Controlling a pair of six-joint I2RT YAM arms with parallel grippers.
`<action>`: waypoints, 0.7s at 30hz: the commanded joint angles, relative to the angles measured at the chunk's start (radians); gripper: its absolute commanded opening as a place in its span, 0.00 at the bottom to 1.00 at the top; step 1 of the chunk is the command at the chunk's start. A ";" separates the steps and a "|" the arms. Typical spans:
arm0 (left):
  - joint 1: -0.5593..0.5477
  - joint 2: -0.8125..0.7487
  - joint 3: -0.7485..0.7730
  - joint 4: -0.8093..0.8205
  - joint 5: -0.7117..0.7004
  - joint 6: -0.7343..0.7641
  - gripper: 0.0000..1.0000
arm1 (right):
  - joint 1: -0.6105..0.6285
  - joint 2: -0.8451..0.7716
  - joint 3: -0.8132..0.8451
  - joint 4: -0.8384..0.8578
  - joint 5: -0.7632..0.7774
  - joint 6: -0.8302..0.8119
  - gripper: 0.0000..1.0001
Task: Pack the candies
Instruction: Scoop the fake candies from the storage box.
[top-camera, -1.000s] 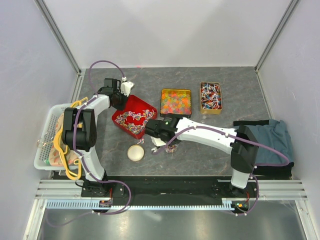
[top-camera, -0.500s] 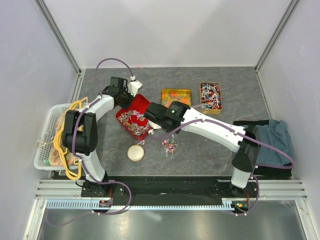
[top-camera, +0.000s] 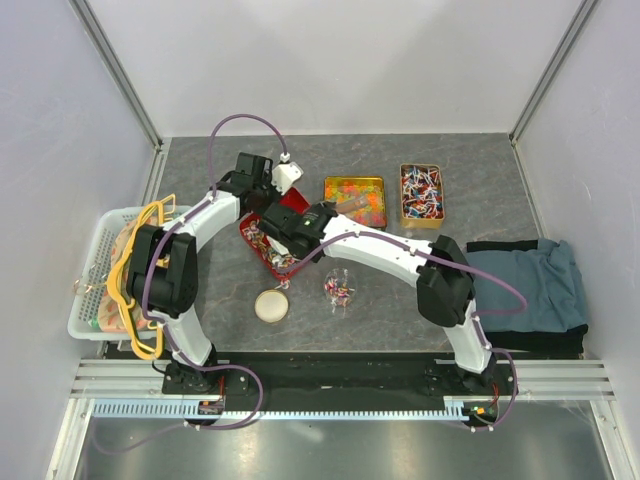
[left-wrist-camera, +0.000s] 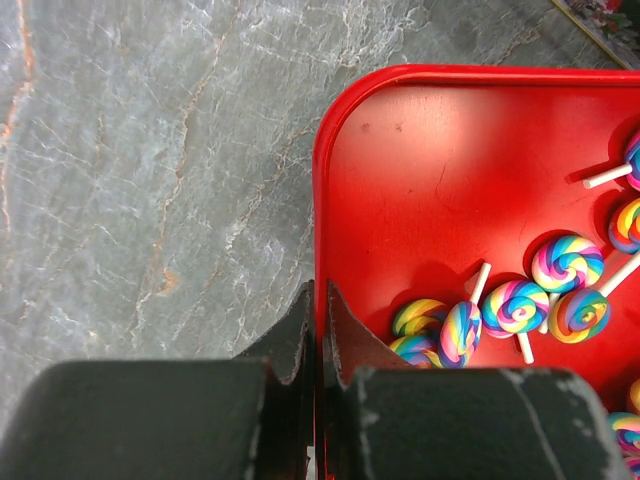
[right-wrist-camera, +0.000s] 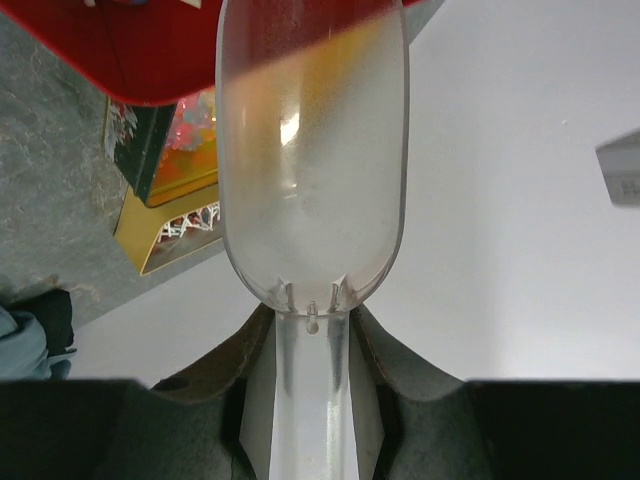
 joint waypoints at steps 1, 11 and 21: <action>-0.002 -0.082 0.056 0.085 -0.004 0.022 0.02 | 0.001 0.037 -0.002 0.078 0.046 -0.066 0.00; -0.007 -0.086 0.085 0.109 0.013 0.031 0.02 | 0.007 0.126 0.001 0.031 -0.075 -0.192 0.00; -0.024 -0.080 0.114 0.110 0.030 0.053 0.02 | 0.010 0.182 0.100 -0.051 -0.277 -0.240 0.00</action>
